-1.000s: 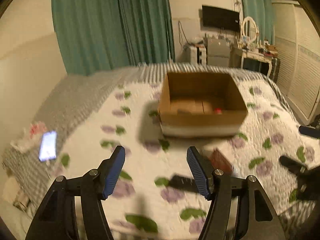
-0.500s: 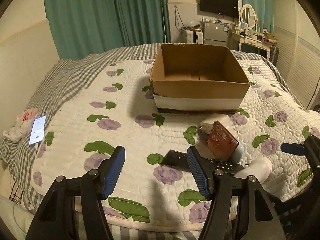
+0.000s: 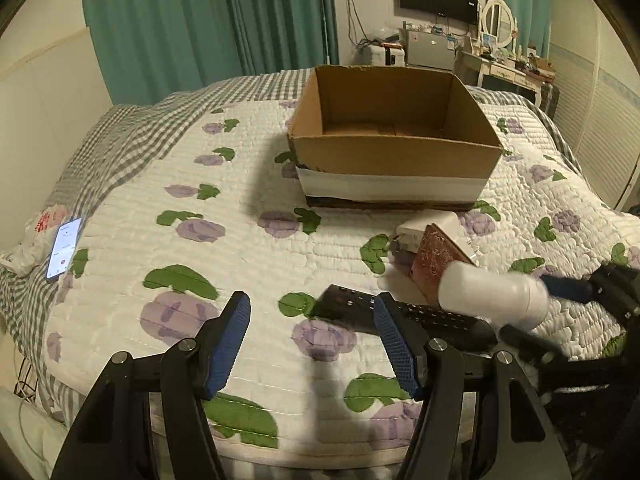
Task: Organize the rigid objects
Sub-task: 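Grasp the white plug-in device with the right gripper while the left grasps the pink card case, then carry the plug-in device and pink case into the box and release both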
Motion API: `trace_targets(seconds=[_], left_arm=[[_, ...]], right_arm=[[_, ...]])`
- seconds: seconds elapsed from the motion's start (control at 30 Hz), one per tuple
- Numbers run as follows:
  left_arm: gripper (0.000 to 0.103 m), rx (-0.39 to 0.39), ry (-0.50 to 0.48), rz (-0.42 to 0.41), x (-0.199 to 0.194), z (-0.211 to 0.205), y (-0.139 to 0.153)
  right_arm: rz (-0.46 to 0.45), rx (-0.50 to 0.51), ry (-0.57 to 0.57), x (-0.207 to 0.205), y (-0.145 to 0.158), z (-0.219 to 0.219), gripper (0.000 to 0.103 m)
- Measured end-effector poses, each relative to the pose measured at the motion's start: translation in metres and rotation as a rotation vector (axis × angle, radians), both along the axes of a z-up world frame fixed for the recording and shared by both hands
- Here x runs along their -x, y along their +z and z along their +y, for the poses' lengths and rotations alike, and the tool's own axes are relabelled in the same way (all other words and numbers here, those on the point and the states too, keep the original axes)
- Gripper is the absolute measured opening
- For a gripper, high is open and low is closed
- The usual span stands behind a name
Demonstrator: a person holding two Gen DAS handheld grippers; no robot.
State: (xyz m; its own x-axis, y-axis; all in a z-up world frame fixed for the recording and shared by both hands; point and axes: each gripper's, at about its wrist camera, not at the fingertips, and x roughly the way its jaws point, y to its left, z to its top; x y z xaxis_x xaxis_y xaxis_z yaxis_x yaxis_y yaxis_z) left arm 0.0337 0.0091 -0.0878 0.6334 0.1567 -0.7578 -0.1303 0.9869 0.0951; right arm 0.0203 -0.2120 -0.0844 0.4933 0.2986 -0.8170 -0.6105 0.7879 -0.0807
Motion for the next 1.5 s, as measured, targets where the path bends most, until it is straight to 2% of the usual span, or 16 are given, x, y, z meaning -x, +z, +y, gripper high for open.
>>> trace_targets(seconds=[0.2, 0.4, 0.53, 0.67, 0.83, 0.9, 0.93, 0.97, 1.07, 1.1, 1.13, 1.37, 1.5], left_arm=[[0.067, 0.022, -0.042, 0.037, -0.009, -0.02, -0.009], [0.067, 0.058, -0.102, 0.069, -0.02, -0.048, -0.019], [0.067, 0.105, -0.142, 0.102, -0.033, -0.062, -0.026], [0.067, 0.141, -0.144, 0.099, -0.044, -0.07, -0.029], [0.064, 0.137, -0.112, 0.093, -0.057, -0.072, -0.035], [0.053, 0.16, -0.115, 0.085, -0.059, -0.07, -0.035], [0.034, 0.165, -0.122, 0.087, -0.059, -0.07, -0.035], [0.022, 0.17, -0.127, 0.094, -0.06, -0.071, -0.036], [0.021, 0.17, -0.137, 0.104, -0.061, -0.072, -0.04], [0.021, 0.169, -0.139, 0.102, -0.06, -0.072, -0.04], [0.019, 0.167, -0.139, 0.1, -0.059, -0.072, -0.039], [0.013, 0.17, -0.12, 0.082, -0.051, -0.059, -0.028], [0.01, 0.167, -0.112, 0.045, -0.044, -0.051, -0.013]], right_arm=[[-0.048, -0.048, -0.043, -0.006, 0.021, -0.022, 0.054], [-0.055, -0.091, -0.116, -0.02, 0.027, -0.049, 0.052], [-0.057, -0.087, -0.132, -0.026, 0.024, -0.055, 0.052], [-0.042, -0.096, -0.147, -0.034, 0.02, -0.061, 0.048], [0.003, -0.102, -0.157, -0.041, 0.007, -0.068, 0.047], [0.018, -0.106, -0.157, -0.043, 0.005, -0.069, 0.047], [0.029, -0.106, -0.155, -0.044, 0.003, -0.07, 0.047], [0.038, -0.104, -0.153, -0.045, 0.002, -0.069, 0.047], [0.056, -0.083, -0.149, -0.046, -0.003, -0.066, 0.05], [0.069, -0.07, -0.148, -0.046, -0.005, -0.065, 0.054], [0.081, -0.059, -0.148, -0.047, -0.008, -0.064, 0.064], [0.103, -0.003, -0.158, -0.056, -0.012, -0.057, 0.066], [0.112, 0.027, -0.149, -0.065, -0.018, -0.049, 0.066]])
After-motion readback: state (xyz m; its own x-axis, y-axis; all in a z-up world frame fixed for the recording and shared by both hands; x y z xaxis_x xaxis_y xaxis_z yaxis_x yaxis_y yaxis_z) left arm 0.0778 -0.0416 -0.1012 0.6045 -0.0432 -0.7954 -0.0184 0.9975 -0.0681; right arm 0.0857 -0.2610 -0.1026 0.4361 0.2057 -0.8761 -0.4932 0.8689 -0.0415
